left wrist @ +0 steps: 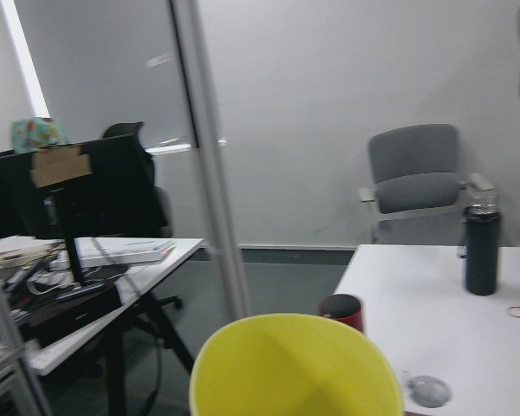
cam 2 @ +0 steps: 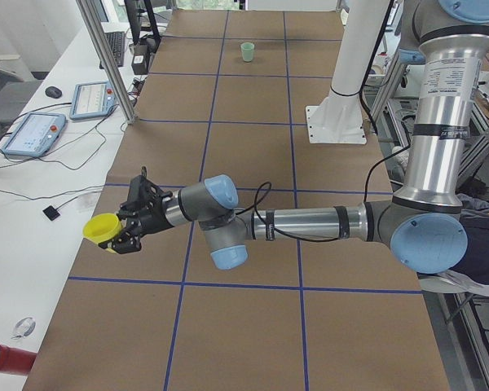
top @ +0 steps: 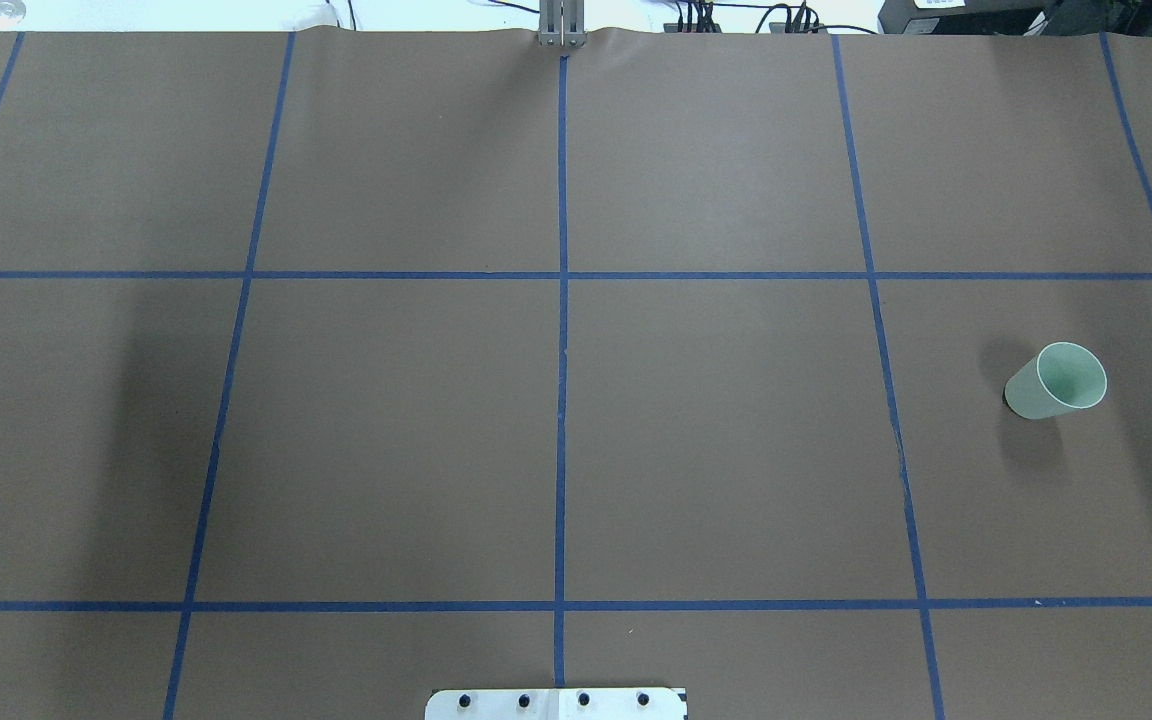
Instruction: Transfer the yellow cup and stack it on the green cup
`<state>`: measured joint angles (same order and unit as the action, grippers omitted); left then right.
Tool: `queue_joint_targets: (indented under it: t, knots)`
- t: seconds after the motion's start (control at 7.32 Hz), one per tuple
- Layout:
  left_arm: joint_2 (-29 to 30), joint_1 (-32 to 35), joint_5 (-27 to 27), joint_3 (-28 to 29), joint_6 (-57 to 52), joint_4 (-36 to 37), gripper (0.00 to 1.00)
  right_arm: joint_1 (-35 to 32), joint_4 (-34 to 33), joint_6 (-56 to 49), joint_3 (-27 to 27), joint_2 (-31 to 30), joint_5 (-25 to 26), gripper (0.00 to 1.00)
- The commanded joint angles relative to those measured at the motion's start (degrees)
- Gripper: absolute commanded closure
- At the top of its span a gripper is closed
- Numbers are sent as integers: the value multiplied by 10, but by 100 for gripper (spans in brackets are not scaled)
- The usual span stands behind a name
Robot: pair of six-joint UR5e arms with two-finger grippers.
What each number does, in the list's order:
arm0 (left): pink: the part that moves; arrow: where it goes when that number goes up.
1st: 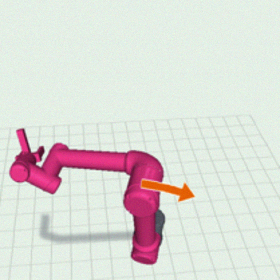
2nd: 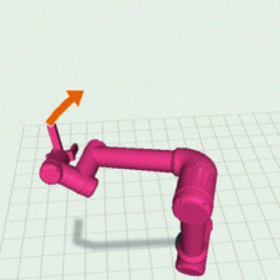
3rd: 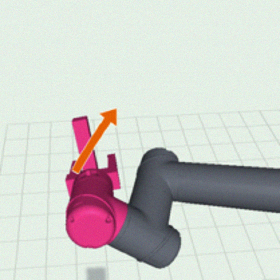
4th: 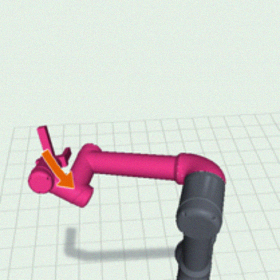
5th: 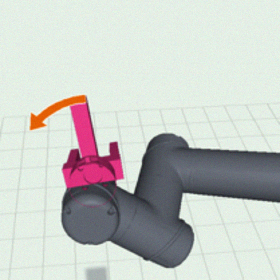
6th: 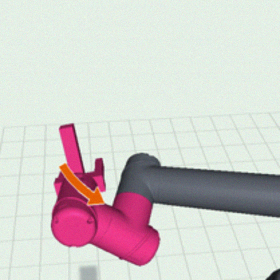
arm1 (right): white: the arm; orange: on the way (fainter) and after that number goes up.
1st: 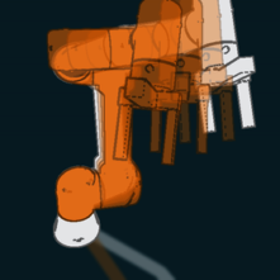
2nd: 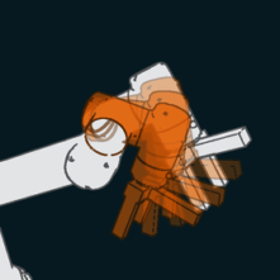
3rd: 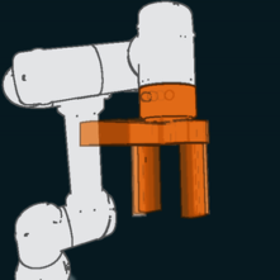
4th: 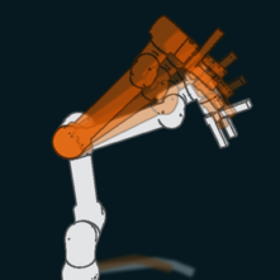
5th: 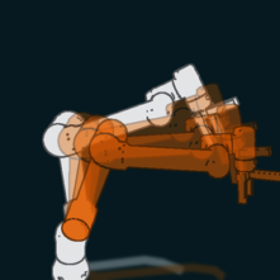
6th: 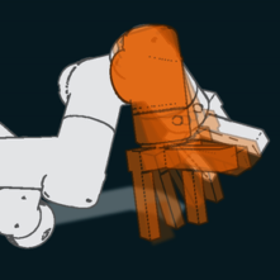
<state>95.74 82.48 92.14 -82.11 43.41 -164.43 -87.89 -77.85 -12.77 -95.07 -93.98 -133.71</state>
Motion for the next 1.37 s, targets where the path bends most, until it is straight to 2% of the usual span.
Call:
queue_joint_targets:
  t: [0.0,0.14,0.27,0.55,0.68,0.82,0.96,1.09,1.23]
  knots:
    - [62,-67,36,-49,-22,-3,80,0,17,-1,1,1,-15,0]
    - [85,-104,39,-75,-64,-4,80,-1,43,0,2,-4,-18,0]
    - [101,-168,40,-105,-70,-3,90,-2,61,2,5,-9,-34,0]
    - [147,-293,41,-153,-70,-5,91,-2,101,12,-2,-9,-44,0]
    - [160,-352,43,-174,-73,-5,89,-2,105,57,-7,2,-57,0]
    - [206,-397,57,-172,-121,-4,87,-1,104,104,-25,25,-73,0]
    - [216,-430,113,-172,-192,-4,87,-1,102,168,-26,68,-112,0]
    - [215,-430,176,-175,-208,-11,87,10,99,245,-31,118,-144,0]
    - [217,-433,184,-174,-208,-12,84,40,97,345,-47,168,-145,0]
